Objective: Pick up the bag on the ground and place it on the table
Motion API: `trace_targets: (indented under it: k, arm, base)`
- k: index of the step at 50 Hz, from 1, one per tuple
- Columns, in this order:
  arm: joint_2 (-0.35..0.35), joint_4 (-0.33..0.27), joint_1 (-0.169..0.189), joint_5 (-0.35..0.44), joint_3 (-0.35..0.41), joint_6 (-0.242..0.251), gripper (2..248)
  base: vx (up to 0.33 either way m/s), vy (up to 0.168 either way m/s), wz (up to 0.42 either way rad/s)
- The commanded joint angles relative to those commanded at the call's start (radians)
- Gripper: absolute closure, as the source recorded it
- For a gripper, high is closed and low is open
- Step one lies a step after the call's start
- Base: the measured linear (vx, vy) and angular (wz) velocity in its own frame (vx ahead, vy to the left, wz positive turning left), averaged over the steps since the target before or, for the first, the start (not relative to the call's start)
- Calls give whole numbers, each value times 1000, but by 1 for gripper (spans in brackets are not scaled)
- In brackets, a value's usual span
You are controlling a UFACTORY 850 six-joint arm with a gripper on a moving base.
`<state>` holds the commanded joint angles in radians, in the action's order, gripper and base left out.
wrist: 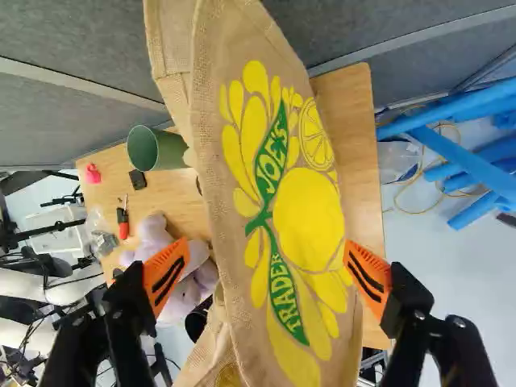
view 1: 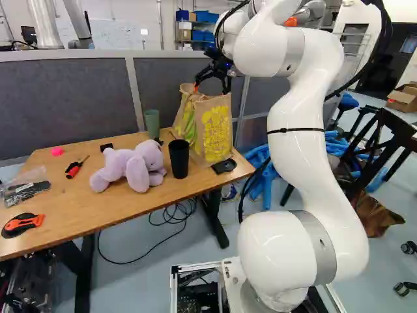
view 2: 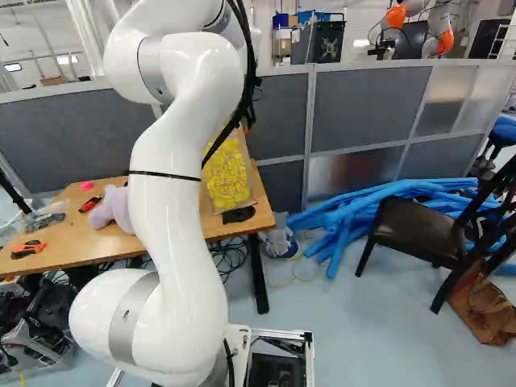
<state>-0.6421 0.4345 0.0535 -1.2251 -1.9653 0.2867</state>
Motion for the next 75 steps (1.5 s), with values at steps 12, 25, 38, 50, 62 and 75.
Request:
trace_targets:
  k: [12,25,38,50,62,75]
  arm:
    - [23,0,0,0,-6,0,3]
    - [46,0,0,0,-14,0,3]
    - [67,0,0,0,-24,0,3]
    - [86,0,0,0,-35,0,3]
    - [103,0,0,0,-48,0,3]
    - [121,0,0,0,-64,0,3]
  base:
    - [0,0,0]
    - [0,0,0]
    - [0,0,0]
    - [0,0,0]
    - [0,0,0]
    - [0,0,0]
